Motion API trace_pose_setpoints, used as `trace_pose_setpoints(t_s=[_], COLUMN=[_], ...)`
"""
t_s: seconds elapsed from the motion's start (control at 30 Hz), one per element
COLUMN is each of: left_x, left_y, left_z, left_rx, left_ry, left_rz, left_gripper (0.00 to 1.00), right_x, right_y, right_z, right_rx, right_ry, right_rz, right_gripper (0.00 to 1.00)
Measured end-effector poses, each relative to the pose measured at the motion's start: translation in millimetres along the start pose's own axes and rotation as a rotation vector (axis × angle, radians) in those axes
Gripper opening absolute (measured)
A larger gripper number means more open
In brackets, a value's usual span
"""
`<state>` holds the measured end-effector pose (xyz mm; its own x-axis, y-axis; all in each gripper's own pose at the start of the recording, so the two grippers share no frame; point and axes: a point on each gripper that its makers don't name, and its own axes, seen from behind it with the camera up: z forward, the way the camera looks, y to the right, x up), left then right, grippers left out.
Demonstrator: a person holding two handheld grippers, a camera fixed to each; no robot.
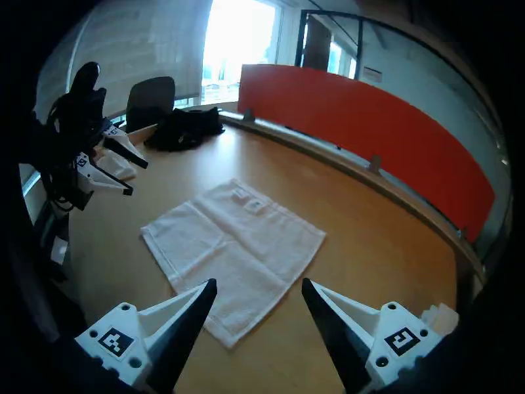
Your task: Fold towel
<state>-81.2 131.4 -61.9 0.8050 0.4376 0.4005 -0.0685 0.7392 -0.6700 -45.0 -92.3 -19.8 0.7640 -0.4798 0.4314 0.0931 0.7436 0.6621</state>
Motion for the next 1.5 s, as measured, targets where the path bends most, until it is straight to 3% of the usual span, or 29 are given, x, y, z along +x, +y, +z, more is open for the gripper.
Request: trace_pose_setpoints(t_s=[0.37,0.77,1.5], left_x=[-45,-79,-107], left_y=[11.3,20.7,25.5], left_z=[28.8,48.9,55.3], left_rx=[-0.038,-0.067,-0.072], left_ry=[-0.08,-0.164,-0.242], left_rz=[0.016,0.032,0.022], left_gripper=[0.94,0.94,0.94], right_x=[-45,-86,-117], right_y=[-18,-23,-20], right_z=[28.5,45.5,47.0], right_rx=[0.056,0.093,0.13], right_ry=[-0.081,-0.161,-0.223], right_rz=[0.003,-0.017,-0.019], right_gripper=[1.0,1.0,1.0])
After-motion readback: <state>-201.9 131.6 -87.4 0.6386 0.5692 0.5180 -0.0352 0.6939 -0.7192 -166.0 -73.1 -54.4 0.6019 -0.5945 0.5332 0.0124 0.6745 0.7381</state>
